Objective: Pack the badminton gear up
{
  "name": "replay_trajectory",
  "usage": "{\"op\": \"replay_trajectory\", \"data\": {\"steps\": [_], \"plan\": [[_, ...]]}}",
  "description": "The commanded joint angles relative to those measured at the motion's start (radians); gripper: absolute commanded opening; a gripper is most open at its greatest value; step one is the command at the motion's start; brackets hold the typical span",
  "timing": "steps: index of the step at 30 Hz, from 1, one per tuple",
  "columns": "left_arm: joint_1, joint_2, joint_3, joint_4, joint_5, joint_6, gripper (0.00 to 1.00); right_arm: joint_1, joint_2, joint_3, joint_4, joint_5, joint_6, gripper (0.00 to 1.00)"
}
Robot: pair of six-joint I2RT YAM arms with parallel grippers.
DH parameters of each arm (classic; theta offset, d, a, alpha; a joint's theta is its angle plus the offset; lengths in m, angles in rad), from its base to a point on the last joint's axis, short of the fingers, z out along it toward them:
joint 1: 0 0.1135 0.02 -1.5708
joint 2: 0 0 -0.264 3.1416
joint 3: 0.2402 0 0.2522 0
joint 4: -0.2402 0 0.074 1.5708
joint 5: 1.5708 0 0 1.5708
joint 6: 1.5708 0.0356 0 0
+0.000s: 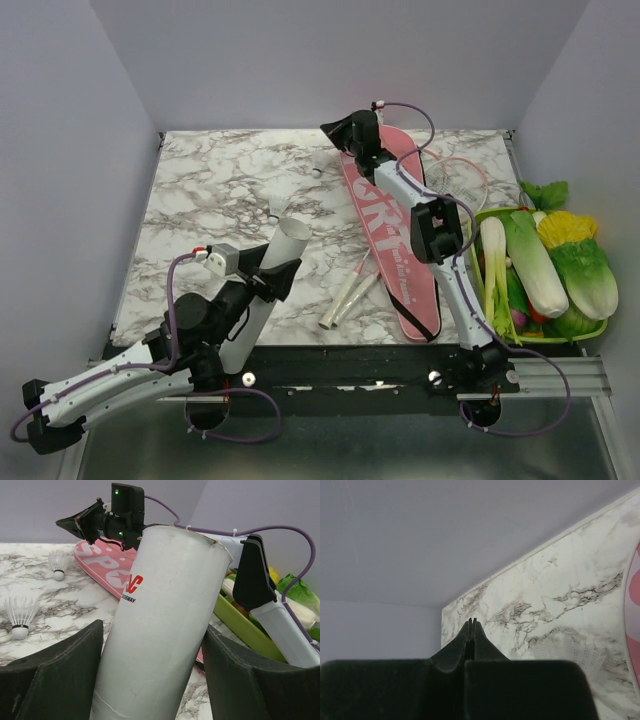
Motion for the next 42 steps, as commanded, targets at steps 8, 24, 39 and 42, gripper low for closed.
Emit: {"op": "replay_trajectory", "data": {"steps": [8,24,39,42], "plan": [[-0.011,0.047,-0.067,-0.256,-0.089,-0.236,0.00,-0.014,0.120,0.086,-0.063,0.065,0.122,0.01],[-0.011,-0.027,-0.116,-0.268,-0.071,-0.285,0.00,-0.019,0.163,0.098,-0.164,-0.254,0.163,0.01],[-0.010,-0.223,-0.146,-0.386,-0.065,-0.320,0.00,0.012,0.004,-0.185,-0.175,-0.643,-0.019,0.01],[-0.011,-0.269,-0.153,-0.414,-0.055,-0.326,0.00,0.025,-0.035,-0.274,-0.152,-0.711,-0.073,0.01]]}}
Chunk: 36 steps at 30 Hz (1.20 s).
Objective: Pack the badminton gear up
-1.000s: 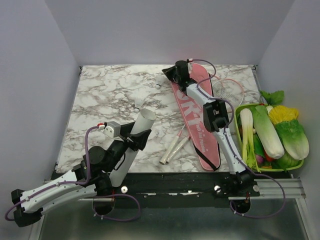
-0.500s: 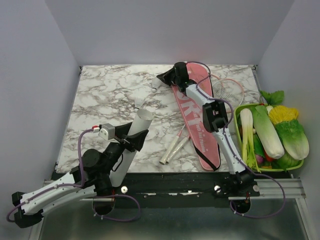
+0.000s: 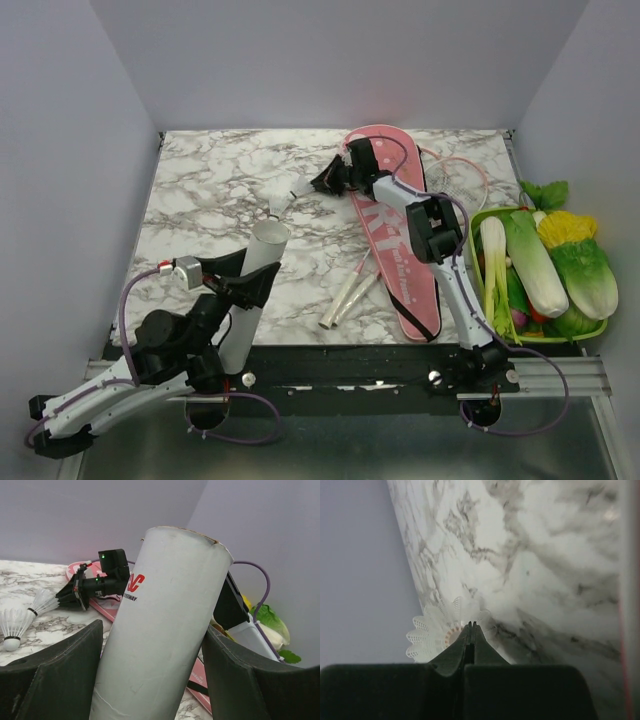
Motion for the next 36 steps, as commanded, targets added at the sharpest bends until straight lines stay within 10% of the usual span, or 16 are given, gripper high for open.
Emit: {"op": "replay_trajectory", "data": {"steps": [1,19,26,36], "plan": [[-0.012,-0.049,-0.098,-0.384,-0.056,-0.305,0.00,0.030,-0.111,-0.129,-0.010,-0.169,-0.120,0.01],[-0.012,-0.058,-0.082,-0.369,0.014,-0.282,0.00,0.060,-0.608,-0.805,0.117,-0.046,-0.349,0.01],[-0.012,-0.068,-0.075,-0.381,0.004,-0.261,0.00,0.077,-0.741,-0.928,0.266,0.008,-0.300,0.42],[-0.012,-0.034,-0.065,-0.366,0.002,-0.244,0.00,0.100,-0.617,-0.841,0.357,0.074,-0.103,0.54]]}}
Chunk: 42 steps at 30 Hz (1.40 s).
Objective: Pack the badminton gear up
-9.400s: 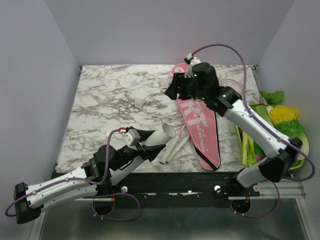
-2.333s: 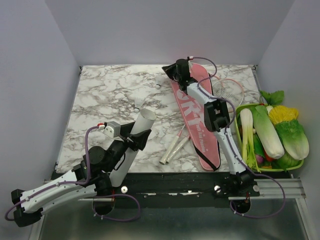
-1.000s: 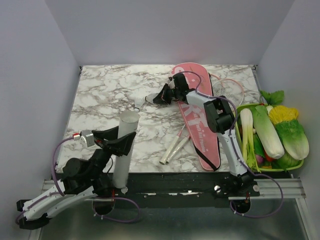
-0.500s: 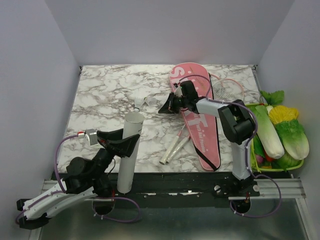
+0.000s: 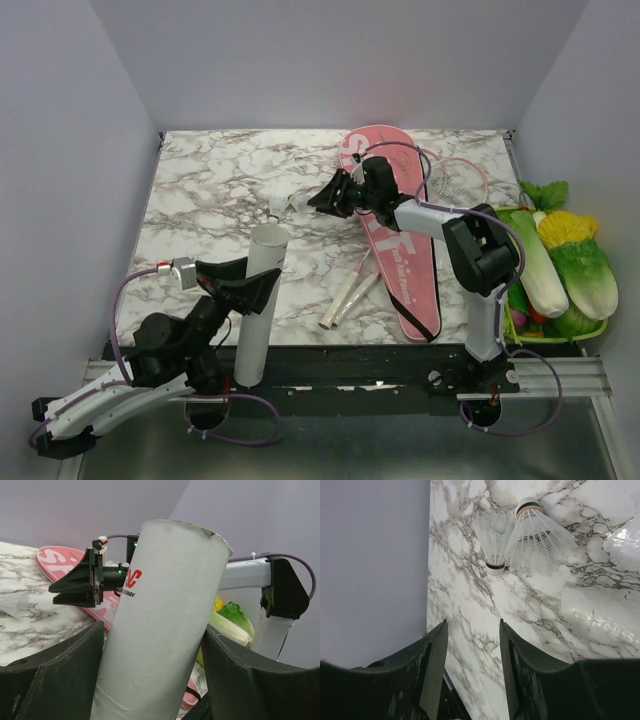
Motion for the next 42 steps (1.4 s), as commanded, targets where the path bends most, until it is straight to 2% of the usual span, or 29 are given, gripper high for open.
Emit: {"op": "replay_trajectory", "data": {"steps": [1,11,14,21,34,42], "plan": [[-0.011,0.050,-0.053,-0.316,-0.044,-0.091,0.00,0.014,0.091,0.056,0.069,0.055,0.119,0.55],[-0.011,0.139,0.068,-0.372,-0.097,-0.034,0.00,0.036,0.186,0.156,0.054,0.138,0.228,0.57],[-0.010,0.197,0.119,-0.385,-0.104,-0.011,0.00,0.037,0.202,0.181,0.068,0.161,0.241,0.57],[-0.011,0.395,0.252,-0.448,-0.106,0.044,0.00,0.037,0.273,0.285,-0.035,0.187,0.257,0.57],[-0.011,0.545,0.404,-0.497,-0.100,0.199,0.00,0.037,0.348,0.345,-0.072,0.201,0.314,0.56],[-0.011,0.602,0.452,-0.496,-0.057,0.289,0.00,0.037,0.377,0.343,-0.021,0.206,0.372,0.55]]}}
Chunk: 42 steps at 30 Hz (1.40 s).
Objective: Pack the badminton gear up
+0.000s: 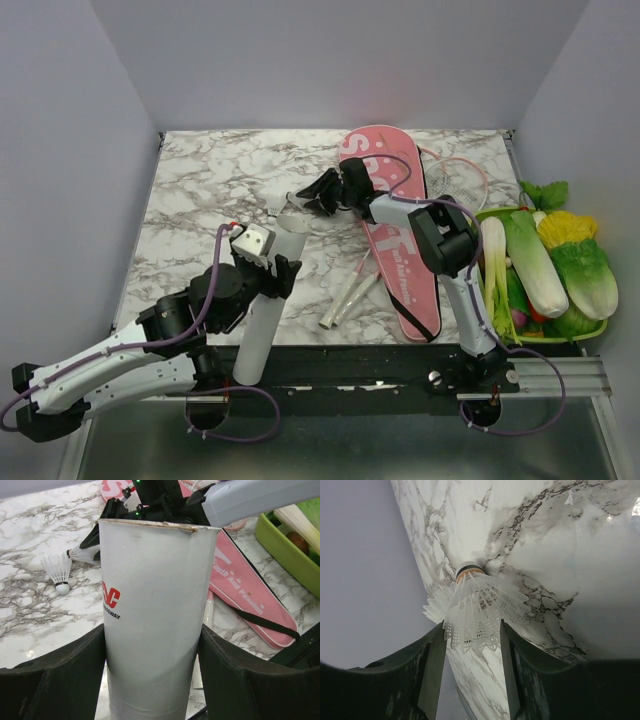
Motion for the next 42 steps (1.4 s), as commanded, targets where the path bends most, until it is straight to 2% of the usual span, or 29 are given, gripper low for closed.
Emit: {"op": "replay_trajectory", "data": {"steps": [1,7,11,13,14,16,21,28,34,42], "plan": [[-0.005,0.025,0.026,-0.079,0.033,0.116,0.00,0.003,0.036,0.025,0.030,0.032,0.034,0.54],[-0.005,0.057,0.033,-0.048,0.079,0.173,0.00,0.005,0.063,0.091,0.025,0.034,0.029,0.52],[-0.005,0.087,0.068,-0.049,0.101,0.201,0.00,0.003,0.079,0.150,0.005,0.051,0.018,0.43],[-0.005,0.105,0.086,-0.048,0.115,0.221,0.00,0.003,0.089,0.174,-0.016,0.054,0.012,0.31],[-0.005,0.110,0.089,-0.048,0.119,0.225,0.00,0.003,0.092,0.183,-0.021,0.054,0.009,0.16],[-0.005,0.125,0.099,-0.039,0.131,0.248,0.00,0.000,0.092,0.192,-0.031,0.055,0.002,0.01],[-0.005,0.157,0.117,-0.013,0.188,0.290,0.00,-0.011,0.008,0.117,-0.030,0.074,-0.086,0.01],[-0.005,0.203,0.099,-0.022,0.349,0.300,0.00,-0.044,-0.237,-0.119,-0.028,0.080,-0.245,0.01],[-0.006,0.196,0.036,0.007,0.502,0.330,0.00,-0.061,-0.527,-0.331,-0.073,0.049,-0.442,0.01],[-0.018,0.192,-0.026,0.012,0.592,0.311,0.00,-0.060,-0.923,-0.567,-0.224,-0.009,-0.690,0.01]]}}
